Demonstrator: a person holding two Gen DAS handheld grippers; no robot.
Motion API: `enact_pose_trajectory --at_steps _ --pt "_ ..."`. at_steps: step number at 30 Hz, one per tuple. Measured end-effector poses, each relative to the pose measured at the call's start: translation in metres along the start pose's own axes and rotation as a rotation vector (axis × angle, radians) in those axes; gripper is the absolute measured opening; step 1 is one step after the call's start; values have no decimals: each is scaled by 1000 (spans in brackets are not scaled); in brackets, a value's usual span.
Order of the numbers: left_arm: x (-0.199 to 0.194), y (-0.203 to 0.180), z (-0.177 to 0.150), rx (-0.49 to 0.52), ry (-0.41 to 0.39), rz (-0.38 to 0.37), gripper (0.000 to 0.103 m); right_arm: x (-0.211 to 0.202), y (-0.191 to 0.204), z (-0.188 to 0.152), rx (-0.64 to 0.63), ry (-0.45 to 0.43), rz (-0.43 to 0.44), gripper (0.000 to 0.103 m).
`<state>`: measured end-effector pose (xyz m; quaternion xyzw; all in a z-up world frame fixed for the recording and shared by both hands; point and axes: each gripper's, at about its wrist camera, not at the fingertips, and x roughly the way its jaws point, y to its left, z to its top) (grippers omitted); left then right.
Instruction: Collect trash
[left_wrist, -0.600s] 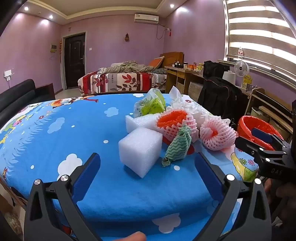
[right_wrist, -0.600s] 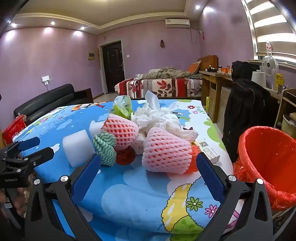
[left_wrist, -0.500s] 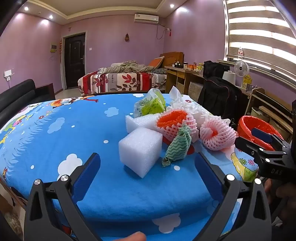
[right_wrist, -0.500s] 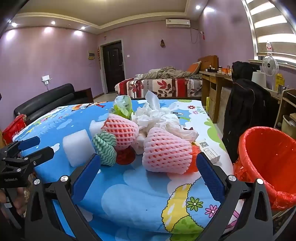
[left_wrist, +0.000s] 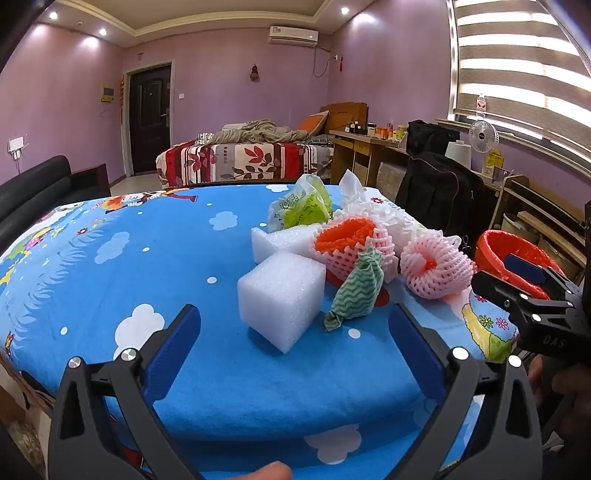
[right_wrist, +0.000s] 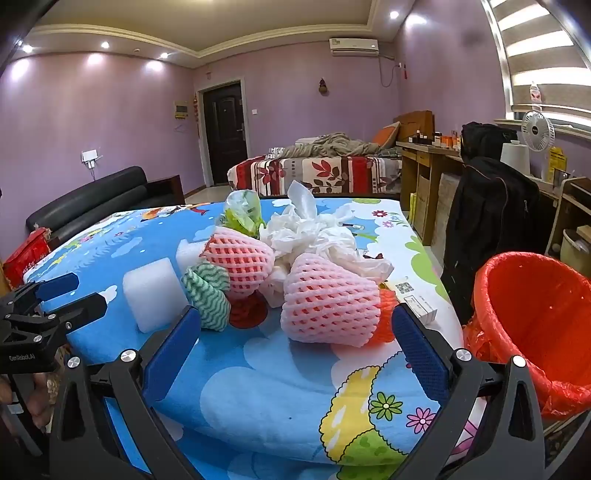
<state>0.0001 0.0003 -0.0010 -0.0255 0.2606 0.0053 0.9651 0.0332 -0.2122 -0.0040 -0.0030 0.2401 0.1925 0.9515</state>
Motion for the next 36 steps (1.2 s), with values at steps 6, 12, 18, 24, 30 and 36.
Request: enact_pose_trajectory --at_steps 6,12,18,24,30,36 --pt "3 1 -1 -1 3 0 99 1 0 -1 -2 0 -2 97" --pt "1 2 0 -6 3 0 99 1 -1 0 -1 0 -4 97" --pt "1 2 0 -5 3 -1 99 2 0 1 -3 4 -1 97" --pt "1 2 0 -6 4 -2 99 2 0 2 0 3 -4 97" --pt "1 2 1 -7 5 -2 99 2 0 2 0 5 -3 97" --pt "1 2 1 -7 6 -2 99 2 0 1 -1 4 -3 97"
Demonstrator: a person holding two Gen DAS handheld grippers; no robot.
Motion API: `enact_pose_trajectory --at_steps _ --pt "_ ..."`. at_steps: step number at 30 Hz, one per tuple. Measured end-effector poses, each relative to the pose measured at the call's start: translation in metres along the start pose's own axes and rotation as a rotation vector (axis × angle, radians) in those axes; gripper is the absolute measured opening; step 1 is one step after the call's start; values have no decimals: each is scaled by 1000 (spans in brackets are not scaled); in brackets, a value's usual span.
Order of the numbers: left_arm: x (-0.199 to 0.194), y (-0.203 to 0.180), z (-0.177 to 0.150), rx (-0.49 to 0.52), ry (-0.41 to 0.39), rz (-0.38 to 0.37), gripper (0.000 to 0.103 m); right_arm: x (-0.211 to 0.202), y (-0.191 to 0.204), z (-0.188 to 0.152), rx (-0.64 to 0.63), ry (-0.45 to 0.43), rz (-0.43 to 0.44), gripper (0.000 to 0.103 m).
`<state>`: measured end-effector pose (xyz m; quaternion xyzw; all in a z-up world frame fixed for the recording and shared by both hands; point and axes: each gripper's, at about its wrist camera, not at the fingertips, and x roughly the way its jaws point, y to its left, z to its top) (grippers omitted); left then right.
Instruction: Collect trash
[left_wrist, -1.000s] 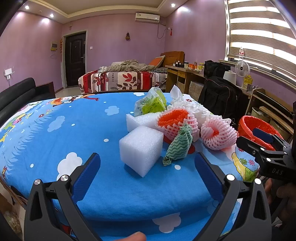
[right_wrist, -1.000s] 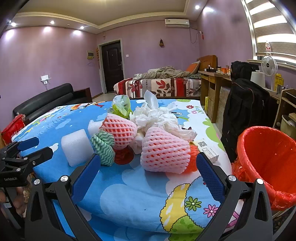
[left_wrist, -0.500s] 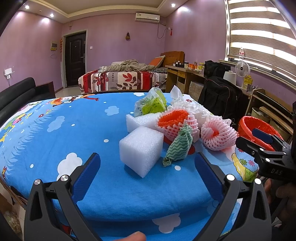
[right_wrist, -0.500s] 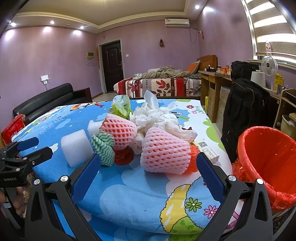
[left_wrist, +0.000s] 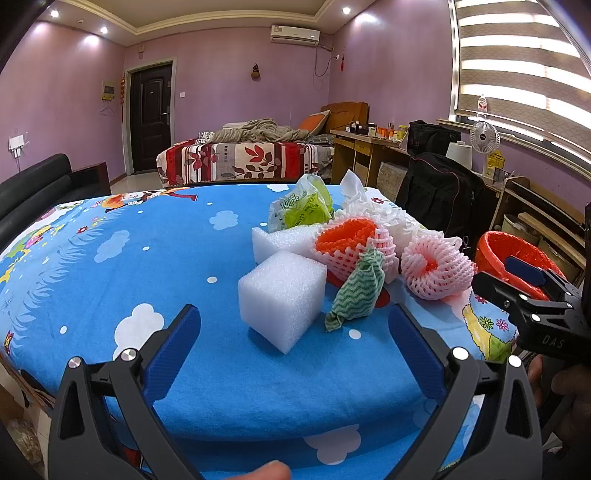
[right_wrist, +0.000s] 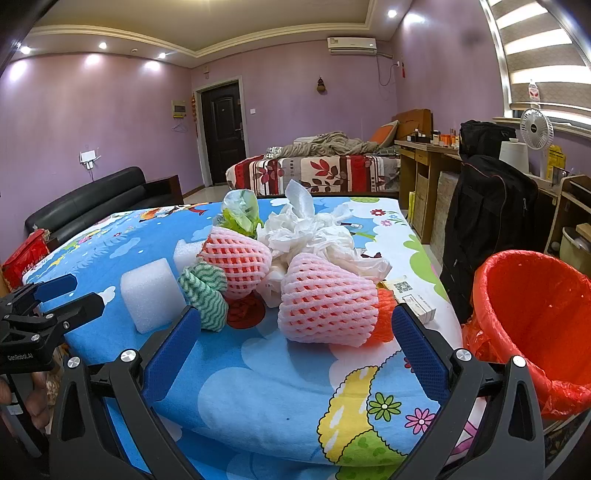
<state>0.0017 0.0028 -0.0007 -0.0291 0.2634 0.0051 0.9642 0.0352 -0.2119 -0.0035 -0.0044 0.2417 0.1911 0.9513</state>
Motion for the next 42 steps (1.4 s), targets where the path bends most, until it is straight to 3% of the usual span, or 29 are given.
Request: enact_pose_trajectory --at_steps 35,42 --pt "3 2 -4 -16 12 3 99 1 -1 -1 2 1 0 97" --pt "13 9 -2 -31 39 10 99 12 -12 -3 25 52 -34 97"
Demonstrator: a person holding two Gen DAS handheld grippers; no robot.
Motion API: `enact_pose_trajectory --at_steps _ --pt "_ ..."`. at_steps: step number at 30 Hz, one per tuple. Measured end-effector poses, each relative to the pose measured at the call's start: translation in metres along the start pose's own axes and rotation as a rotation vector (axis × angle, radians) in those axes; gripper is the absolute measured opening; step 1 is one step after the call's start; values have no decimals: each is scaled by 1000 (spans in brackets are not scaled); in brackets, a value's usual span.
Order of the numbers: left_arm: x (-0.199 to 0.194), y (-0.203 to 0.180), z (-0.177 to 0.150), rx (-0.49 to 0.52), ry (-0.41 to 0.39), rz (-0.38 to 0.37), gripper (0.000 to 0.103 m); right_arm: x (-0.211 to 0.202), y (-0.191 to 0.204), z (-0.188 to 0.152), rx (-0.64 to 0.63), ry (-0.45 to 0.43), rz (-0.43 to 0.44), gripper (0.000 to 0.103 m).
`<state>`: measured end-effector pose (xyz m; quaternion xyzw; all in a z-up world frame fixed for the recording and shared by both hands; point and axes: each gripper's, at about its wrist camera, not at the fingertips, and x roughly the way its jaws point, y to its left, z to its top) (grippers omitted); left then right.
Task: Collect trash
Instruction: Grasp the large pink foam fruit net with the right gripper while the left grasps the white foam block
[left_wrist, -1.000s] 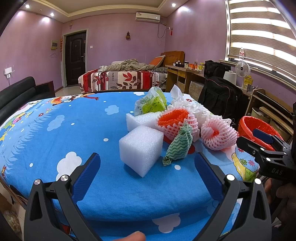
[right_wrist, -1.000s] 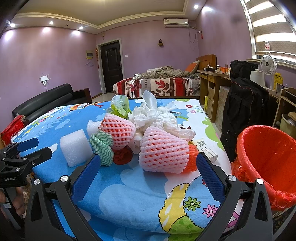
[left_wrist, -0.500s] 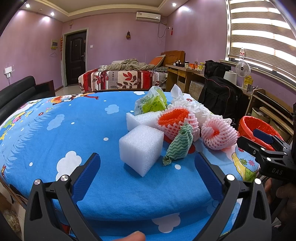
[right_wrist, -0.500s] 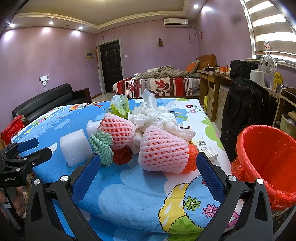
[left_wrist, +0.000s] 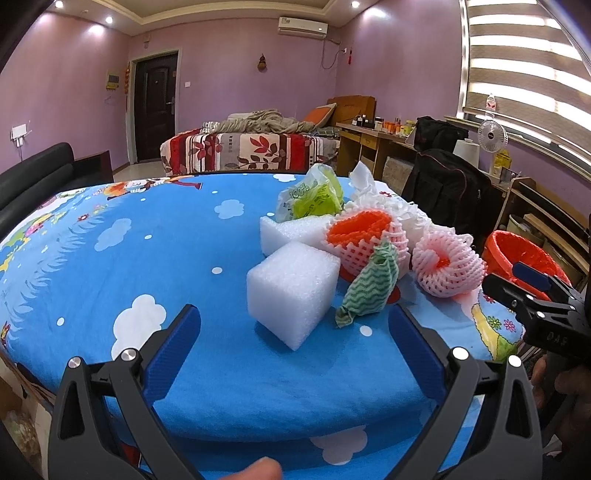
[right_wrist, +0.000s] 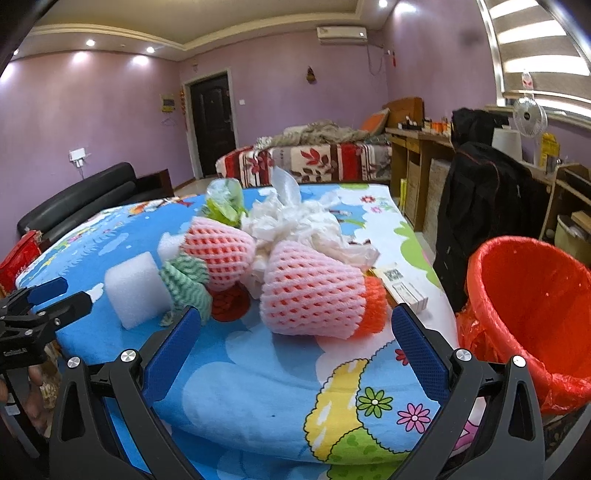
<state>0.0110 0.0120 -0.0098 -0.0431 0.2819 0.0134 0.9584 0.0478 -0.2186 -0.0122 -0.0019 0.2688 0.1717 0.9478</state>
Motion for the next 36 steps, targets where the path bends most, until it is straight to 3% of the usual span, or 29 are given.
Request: enact_pose_trajectory --at_steps 14,17,19,21,27,36 --pt "59 3 18 75 142 52 98 54 0 12 -24 159 -44 97" --pt "70 3 20 84 175 42 93 62 0 14 -27 177 -43 97" --pt "76 4 21 76 201 27 74 66 0 15 -27 191 -29 90" --pt "79 4 22 68 216 2 61 66 2 14 -35 205 -13 69" --pt "68 -1 22 72 199 2 60 54 6 10 -40 202 28 54" --pt "30 1 47 26 114 57 59 13 0 23 -15 135 61 52"
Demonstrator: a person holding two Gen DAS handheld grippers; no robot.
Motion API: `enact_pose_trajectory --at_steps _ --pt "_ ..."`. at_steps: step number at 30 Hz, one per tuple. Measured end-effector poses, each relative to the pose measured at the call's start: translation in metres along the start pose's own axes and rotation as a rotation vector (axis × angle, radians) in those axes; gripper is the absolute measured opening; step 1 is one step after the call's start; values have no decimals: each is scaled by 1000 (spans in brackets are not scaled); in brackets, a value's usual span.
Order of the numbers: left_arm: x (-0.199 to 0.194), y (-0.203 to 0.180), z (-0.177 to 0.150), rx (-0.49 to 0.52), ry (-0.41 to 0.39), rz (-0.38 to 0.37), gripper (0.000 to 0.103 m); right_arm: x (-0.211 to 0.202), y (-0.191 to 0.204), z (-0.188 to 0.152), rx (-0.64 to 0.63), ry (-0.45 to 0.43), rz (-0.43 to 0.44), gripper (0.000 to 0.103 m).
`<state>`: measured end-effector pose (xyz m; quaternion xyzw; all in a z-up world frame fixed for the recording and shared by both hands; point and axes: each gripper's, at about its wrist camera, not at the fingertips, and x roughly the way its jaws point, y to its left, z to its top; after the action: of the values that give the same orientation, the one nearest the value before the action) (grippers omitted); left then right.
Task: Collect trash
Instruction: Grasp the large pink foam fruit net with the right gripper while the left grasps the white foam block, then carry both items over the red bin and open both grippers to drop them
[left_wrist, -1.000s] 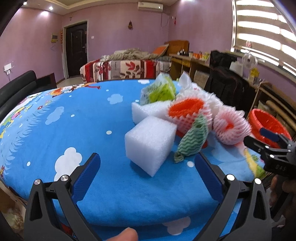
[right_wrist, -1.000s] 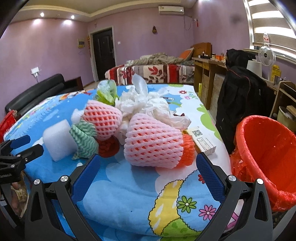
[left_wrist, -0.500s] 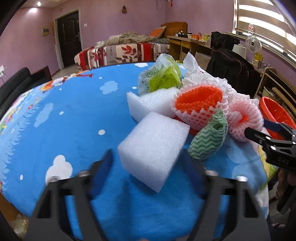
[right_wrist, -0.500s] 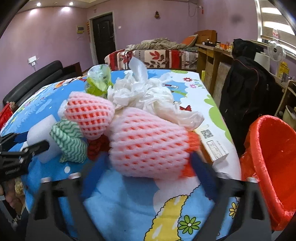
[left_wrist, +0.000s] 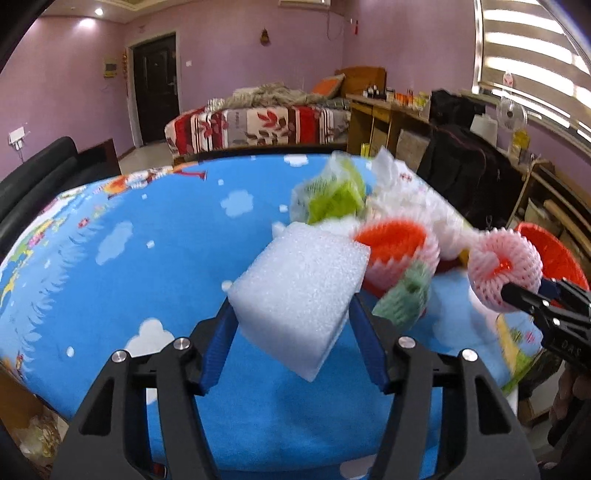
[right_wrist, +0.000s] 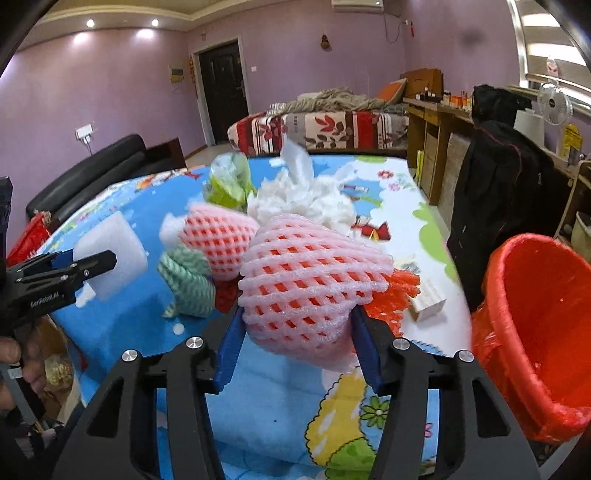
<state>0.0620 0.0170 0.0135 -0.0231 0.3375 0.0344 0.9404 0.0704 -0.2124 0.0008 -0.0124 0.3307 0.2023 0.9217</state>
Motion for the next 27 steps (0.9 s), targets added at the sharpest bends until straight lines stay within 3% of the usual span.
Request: enact_pose_trajectory --at_steps 10,27 --pt "-22 -55 51 37 -76 -99 60 -48 -58 27 65 -84 -102 52" --pt "2 -213 92 216 -34 -362 60 -90 -193 15 240 -59 -321 52"
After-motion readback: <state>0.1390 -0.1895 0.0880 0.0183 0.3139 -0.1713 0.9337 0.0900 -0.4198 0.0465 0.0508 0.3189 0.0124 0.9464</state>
